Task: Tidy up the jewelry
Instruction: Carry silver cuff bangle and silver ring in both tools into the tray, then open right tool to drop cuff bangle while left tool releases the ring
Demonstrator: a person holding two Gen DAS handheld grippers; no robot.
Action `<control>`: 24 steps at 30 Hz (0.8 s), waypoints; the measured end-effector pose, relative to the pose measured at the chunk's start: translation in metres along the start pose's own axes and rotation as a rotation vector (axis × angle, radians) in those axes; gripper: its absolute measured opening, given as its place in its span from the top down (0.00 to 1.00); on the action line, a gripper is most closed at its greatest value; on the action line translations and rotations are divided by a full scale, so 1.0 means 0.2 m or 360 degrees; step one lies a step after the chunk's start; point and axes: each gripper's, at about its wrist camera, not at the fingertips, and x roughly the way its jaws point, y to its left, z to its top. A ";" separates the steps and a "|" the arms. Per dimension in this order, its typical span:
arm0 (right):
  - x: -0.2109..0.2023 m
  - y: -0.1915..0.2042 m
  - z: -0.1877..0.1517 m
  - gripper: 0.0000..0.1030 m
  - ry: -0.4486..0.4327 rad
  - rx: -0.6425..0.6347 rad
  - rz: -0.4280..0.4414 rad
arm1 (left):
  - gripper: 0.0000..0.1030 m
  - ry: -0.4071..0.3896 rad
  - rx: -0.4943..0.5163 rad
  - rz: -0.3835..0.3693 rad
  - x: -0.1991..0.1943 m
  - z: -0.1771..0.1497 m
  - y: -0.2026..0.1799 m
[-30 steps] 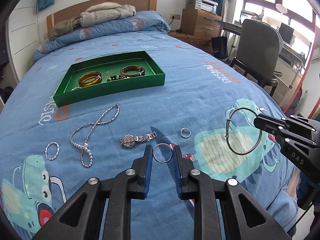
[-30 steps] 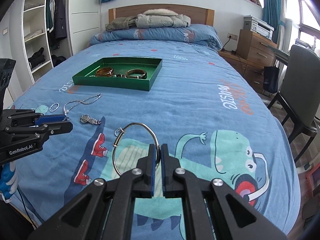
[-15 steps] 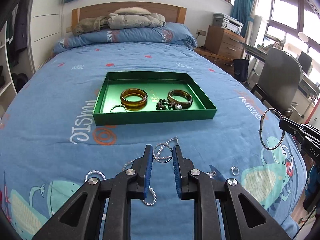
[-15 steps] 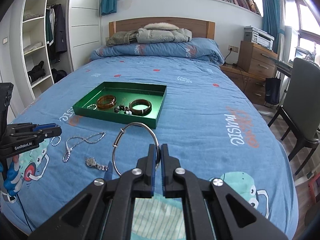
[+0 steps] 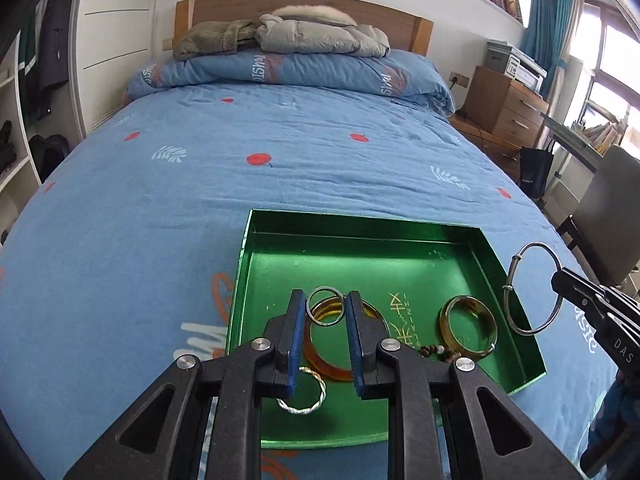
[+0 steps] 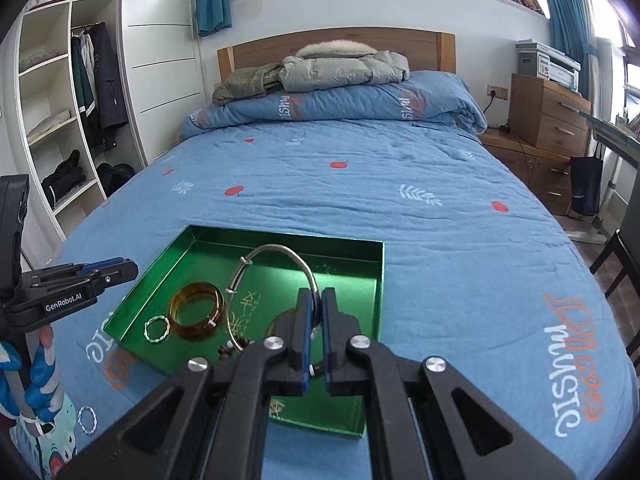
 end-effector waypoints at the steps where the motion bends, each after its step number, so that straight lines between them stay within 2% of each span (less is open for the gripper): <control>1: 0.07 0.01 0.01 0.96 0.0018 0.0013 0.0008 | 0.81 0.0015 -0.0007 0.0007 0.05 0.02 0.00; 6: 0.39 -0.01 0.02 0.96 0.0179 0.0095 0.0024 | 0.81 0.0153 -0.0077 0.0063 0.29 0.05 0.02; 10: 0.56 -0.05 0.00 0.96 0.0322 0.0139 -0.0004 | 0.81 0.0251 -0.0104 0.0132 0.42 0.04 0.03; 20: 0.66 -0.10 -0.01 0.95 0.0499 0.0104 -0.0105 | 0.80 0.0369 -0.0181 0.0146 0.47 0.04 0.06; 22: 0.64 -0.11 -0.01 0.95 0.0508 0.0123 -0.0110 | 0.73 0.0374 -0.0209 0.0100 0.46 0.04 0.08; 24: 0.60 -0.13 -0.01 0.92 0.0498 0.0134 -0.0107 | 0.60 0.0353 -0.0229 0.0078 0.42 0.04 0.10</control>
